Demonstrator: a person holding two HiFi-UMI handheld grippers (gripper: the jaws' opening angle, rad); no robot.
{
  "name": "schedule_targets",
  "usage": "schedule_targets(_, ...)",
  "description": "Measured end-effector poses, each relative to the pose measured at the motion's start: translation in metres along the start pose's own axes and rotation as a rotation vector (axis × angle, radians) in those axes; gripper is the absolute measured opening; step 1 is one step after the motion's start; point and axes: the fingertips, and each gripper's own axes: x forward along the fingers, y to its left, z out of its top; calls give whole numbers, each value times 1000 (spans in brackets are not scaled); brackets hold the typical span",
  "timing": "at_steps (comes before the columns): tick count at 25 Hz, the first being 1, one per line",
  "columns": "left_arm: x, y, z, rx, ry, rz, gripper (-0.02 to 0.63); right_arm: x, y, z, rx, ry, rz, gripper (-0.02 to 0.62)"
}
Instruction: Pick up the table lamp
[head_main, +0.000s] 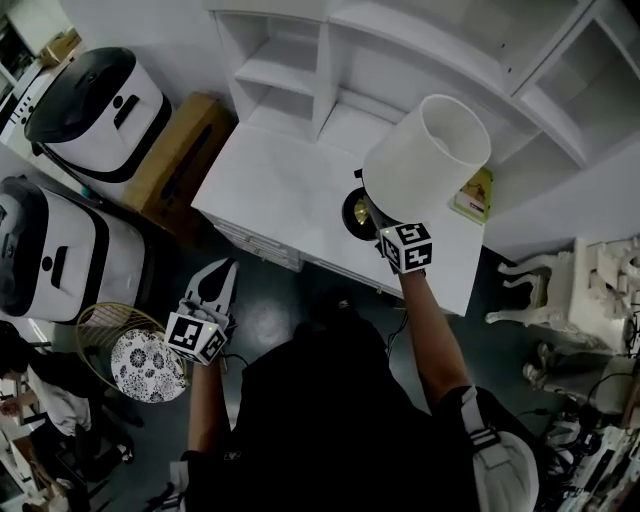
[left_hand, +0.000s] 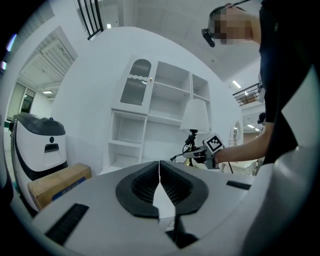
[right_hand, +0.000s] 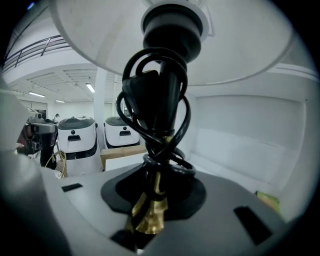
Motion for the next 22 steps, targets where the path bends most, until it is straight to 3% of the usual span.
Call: schedule_targets(22, -17, -8, -4, -5, -39, -39, 14, -44, -2, 15, 9, 5, -44, 98)
